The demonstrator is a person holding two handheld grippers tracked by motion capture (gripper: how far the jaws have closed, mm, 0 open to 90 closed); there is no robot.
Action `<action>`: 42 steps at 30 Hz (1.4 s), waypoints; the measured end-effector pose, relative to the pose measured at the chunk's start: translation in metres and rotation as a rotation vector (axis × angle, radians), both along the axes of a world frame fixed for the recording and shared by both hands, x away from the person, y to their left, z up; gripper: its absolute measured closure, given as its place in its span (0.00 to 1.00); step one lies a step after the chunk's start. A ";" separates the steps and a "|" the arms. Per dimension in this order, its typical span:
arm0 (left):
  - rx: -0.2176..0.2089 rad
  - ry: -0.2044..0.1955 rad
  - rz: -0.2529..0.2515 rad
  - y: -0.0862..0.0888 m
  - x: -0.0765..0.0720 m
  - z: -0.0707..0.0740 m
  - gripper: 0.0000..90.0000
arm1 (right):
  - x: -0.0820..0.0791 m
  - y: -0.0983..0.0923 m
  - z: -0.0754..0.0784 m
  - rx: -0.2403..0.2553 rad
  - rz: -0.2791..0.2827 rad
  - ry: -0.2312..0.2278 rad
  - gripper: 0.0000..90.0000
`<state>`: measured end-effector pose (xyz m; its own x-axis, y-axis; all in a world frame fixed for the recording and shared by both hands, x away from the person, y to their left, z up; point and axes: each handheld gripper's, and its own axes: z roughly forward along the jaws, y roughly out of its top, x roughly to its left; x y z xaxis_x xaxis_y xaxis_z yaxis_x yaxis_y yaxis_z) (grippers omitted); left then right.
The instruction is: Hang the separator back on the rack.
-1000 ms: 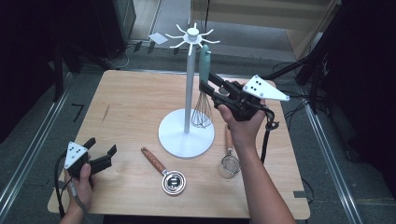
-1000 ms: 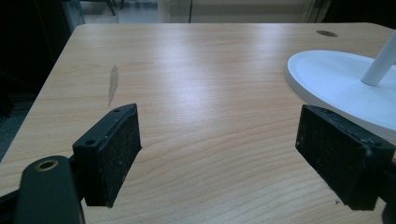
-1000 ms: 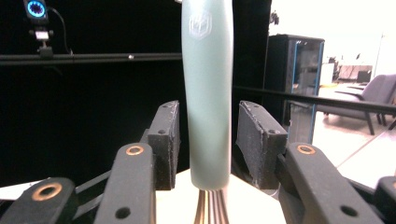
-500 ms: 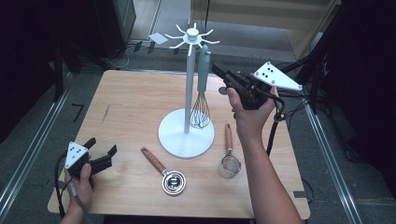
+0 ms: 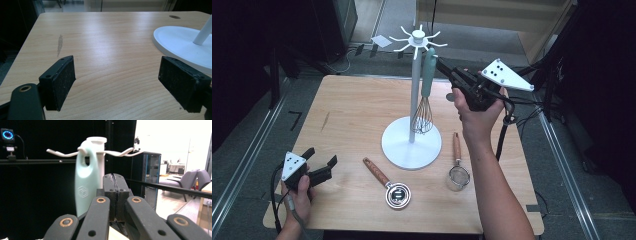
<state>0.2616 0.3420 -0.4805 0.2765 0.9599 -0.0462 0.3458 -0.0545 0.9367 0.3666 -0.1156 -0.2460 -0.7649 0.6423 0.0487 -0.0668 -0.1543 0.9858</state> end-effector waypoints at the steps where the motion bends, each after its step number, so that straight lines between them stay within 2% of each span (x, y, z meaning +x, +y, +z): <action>1: 0.001 0.000 0.000 0.000 0.000 0.000 0.16 | 0.000 0.000 0.001 0.005 -0.005 -0.001 1.00; 12: 0.000 -0.001 -0.002 0.000 0.000 0.000 0.16 | 0.001 0.003 0.009 0.030 -0.019 -0.020 1.00; 16: 0.000 -0.001 -0.001 0.000 0.000 0.000 0.16 | 0.003 0.000 0.013 0.041 -0.040 -0.009 1.00; 19: 0.000 0.000 -0.001 -0.001 0.000 0.000 0.16 | 0.005 -0.002 0.013 0.053 -0.028 -0.006 1.00; 21: 0.000 -0.001 -0.001 0.000 0.000 0.000 0.16 | 0.004 -0.001 0.014 0.038 -0.029 -0.014 1.00; 23: 0.000 0.000 -0.001 0.000 0.000 0.000 0.16 | 0.006 0.000 0.014 0.028 -0.054 -0.006 1.00; 26: 0.001 0.000 -0.001 0.000 0.000 0.000 0.16 | 0.010 -0.001 0.013 0.035 -0.061 0.015 1.00; 35: 0.000 0.002 -0.001 0.000 0.000 0.000 0.16 | 0.022 -0.001 0.011 0.035 -0.085 0.031 1.00; 42: 0.000 0.003 -0.001 0.000 0.000 0.000 0.16 | 0.024 -0.002 0.015 0.041 -0.092 0.010 1.00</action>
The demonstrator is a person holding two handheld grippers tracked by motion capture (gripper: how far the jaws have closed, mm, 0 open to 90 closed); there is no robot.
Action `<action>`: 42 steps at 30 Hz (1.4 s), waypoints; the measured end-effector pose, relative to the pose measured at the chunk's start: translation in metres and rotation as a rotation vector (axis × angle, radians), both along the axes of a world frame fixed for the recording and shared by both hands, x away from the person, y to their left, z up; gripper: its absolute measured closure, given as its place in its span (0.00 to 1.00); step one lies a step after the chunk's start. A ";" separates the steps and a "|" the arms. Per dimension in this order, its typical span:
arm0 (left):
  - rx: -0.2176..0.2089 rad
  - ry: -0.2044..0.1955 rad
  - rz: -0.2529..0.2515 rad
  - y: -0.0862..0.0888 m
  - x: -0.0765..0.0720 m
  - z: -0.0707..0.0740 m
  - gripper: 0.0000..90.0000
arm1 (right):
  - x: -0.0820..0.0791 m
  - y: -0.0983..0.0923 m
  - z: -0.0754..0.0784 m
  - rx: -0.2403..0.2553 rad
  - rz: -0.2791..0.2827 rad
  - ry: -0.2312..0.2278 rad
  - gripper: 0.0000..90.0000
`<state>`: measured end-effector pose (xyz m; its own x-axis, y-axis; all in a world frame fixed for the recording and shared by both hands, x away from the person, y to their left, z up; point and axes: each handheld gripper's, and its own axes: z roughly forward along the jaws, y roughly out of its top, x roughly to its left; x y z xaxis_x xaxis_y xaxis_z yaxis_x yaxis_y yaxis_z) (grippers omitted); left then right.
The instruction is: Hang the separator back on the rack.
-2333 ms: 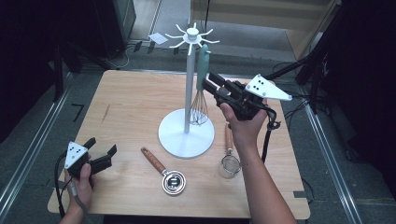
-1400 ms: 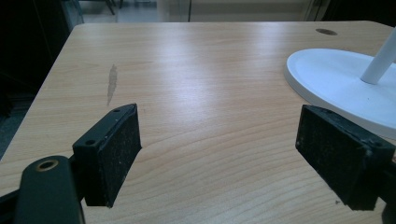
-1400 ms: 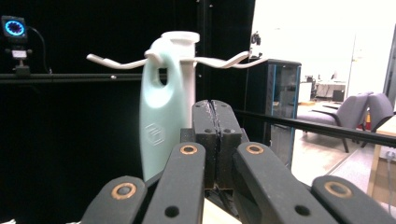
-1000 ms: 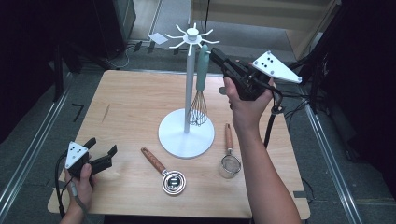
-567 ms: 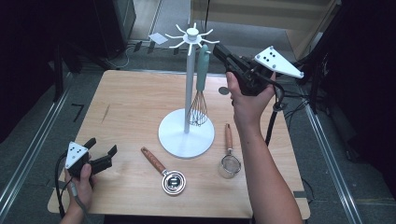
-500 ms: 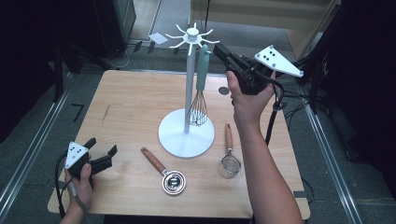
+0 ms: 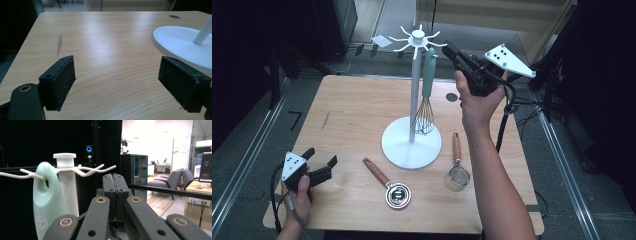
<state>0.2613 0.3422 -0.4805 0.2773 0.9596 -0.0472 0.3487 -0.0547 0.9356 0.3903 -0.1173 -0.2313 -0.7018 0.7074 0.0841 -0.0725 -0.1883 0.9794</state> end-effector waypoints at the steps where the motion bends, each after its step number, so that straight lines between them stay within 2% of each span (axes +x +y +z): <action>1: -0.001 -0.002 0.000 0.000 0.000 0.000 0.16 | 0.000 0.000 0.001 0.005 0.002 0.001 1.00; 16: -0.003 -0.003 0.000 0.000 0.000 0.000 0.16 | -0.010 0.003 0.003 -0.013 0.049 -0.039 1.00; 29: 0.004 0.004 -0.004 -0.001 -0.001 0.000 0.16 | -0.027 0.009 0.007 -0.030 0.081 -0.073 1.00; 38: 0.001 0.001 -0.004 -0.001 0.000 0.000 0.16 | -0.031 0.010 0.003 -0.026 0.075 -0.066 1.00; 42: -0.005 -0.006 -0.003 0.000 0.000 0.000 0.16 | -0.032 0.006 -0.003 -0.038 0.065 -0.046 1.00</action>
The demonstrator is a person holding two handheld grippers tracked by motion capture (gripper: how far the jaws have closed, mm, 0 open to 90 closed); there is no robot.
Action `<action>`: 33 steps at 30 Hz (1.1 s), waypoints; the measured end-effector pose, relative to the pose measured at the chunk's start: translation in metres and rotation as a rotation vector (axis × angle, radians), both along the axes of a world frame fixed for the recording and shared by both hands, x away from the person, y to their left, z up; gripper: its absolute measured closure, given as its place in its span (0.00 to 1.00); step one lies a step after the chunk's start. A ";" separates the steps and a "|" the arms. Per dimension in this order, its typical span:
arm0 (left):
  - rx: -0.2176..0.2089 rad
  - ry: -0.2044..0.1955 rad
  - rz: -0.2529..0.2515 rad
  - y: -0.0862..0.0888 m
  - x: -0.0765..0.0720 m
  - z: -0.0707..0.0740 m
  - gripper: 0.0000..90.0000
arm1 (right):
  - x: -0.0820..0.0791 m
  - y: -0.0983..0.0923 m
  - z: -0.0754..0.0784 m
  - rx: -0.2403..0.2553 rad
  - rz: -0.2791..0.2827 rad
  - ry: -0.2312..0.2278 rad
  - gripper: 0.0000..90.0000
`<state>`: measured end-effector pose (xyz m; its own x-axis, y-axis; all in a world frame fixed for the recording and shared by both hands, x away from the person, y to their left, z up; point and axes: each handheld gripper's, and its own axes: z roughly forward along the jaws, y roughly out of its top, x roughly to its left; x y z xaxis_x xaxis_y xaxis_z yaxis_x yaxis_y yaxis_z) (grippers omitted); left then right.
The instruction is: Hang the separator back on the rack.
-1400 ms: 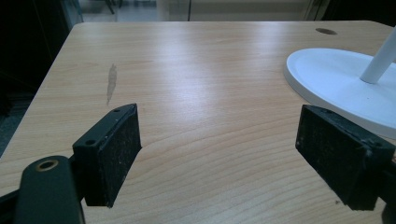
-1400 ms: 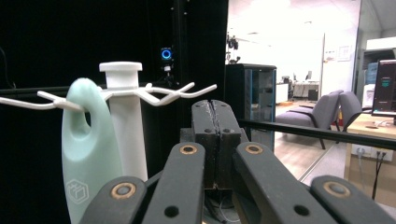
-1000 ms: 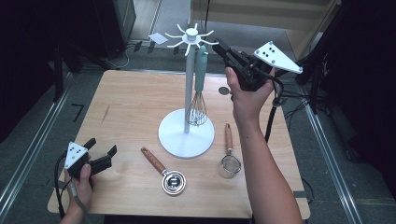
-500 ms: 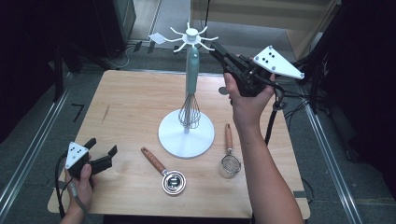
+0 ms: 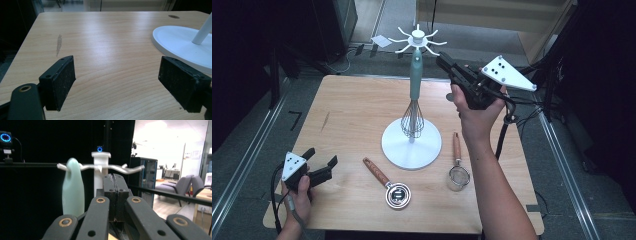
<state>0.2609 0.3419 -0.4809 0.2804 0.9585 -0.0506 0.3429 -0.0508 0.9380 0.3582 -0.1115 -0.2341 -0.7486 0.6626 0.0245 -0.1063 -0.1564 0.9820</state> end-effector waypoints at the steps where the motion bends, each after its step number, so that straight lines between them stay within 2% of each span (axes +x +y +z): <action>1: -0.002 -0.002 -0.002 0.000 0.000 0.000 0.16 | 0.000 -0.001 -0.002 -0.005 -0.005 0.004 1.00; 12: 0.008 0.006 -0.003 -0.001 0.000 0.000 0.16 | -0.004 -0.001 -0.031 -0.068 -0.037 0.026 0.92; 16: 0.013 0.002 -0.002 -0.002 0.001 0.000 0.16 | -0.006 -0.002 -0.039 -0.075 -0.035 0.038 0.89; 22: 0.017 0.004 -0.001 -0.002 0.001 0.000 0.16 | -0.010 -0.006 -0.052 -0.089 -0.035 0.061 0.78; 26: 0.018 0.004 -0.001 -0.002 0.001 0.000 0.16 | -0.011 -0.008 -0.060 -0.088 -0.036 0.093 0.71; 31: 0.016 0.003 -0.001 -0.002 0.000 0.000 0.16 | -0.011 -0.008 -0.071 -0.112 -0.013 0.122 0.68; 33: 0.018 0.005 0.000 -0.002 0.001 0.000 0.16 | -0.013 -0.007 -0.075 -0.110 -0.032 0.123 0.69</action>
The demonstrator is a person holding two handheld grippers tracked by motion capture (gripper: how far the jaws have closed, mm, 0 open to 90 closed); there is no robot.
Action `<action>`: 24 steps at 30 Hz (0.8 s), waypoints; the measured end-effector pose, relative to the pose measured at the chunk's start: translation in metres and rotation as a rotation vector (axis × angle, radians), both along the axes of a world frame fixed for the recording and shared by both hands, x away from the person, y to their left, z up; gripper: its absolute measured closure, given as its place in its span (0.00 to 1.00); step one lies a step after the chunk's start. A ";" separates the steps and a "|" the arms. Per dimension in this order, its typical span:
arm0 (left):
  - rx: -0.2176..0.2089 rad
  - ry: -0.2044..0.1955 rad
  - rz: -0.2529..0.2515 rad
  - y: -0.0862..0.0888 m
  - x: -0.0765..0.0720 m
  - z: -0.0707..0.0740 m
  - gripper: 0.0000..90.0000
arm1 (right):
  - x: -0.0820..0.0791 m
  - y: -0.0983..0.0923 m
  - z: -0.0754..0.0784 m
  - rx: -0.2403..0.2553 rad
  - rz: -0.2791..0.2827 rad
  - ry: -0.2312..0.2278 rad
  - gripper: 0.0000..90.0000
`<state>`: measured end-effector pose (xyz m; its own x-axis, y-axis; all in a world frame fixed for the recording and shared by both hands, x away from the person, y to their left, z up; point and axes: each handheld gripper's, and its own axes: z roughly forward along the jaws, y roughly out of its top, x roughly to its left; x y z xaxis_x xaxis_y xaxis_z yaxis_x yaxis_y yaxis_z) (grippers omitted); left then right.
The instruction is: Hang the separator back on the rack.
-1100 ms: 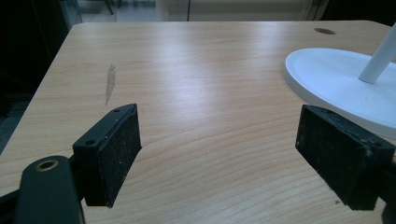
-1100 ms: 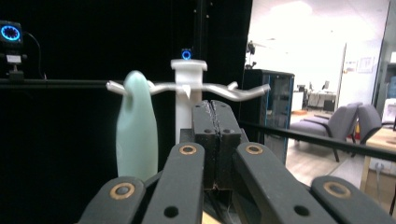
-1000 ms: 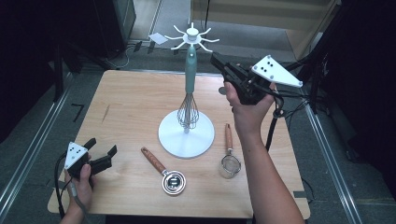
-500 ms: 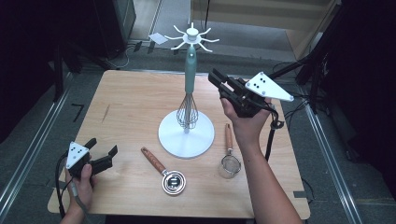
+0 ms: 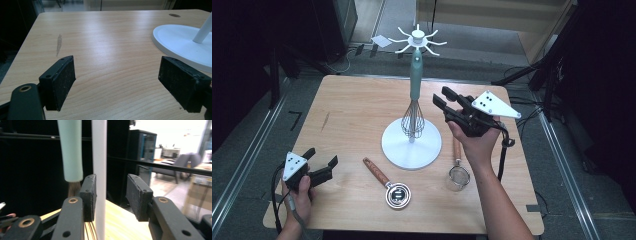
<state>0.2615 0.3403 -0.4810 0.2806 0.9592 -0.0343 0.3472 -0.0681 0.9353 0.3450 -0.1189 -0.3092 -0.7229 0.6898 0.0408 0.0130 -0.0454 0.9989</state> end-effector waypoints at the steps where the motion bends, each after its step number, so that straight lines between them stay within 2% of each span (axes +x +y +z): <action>1: 0.001 -0.001 0.001 0.000 0.000 0.000 0.16 | -0.001 0.000 -0.002 0.000 -0.010 0.003 0.68; 12: 0.004 0.002 0.000 -0.001 0.001 0.000 0.16 | -0.003 -0.006 -0.030 -0.039 -0.009 0.080 0.59; 15: 0.002 0.002 0.001 -0.001 0.001 0.000 0.16 | -0.004 -0.005 -0.039 -0.052 -0.032 0.087 0.57; 17: 0.004 0.003 0.000 -0.001 0.000 0.000 0.16 | -0.004 -0.005 -0.043 -0.071 -0.053 0.101 0.57; 24: 0.004 0.001 0.001 -0.001 0.000 0.000 0.16 | -0.001 -0.004 -0.059 -0.132 -0.072 0.177 0.51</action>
<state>0.2619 0.3395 -0.4811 0.2793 0.9597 -0.0306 0.3485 -0.0716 0.9346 0.3442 -0.1228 -0.3685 -0.6613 0.7470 0.0684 0.1902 0.0787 0.9786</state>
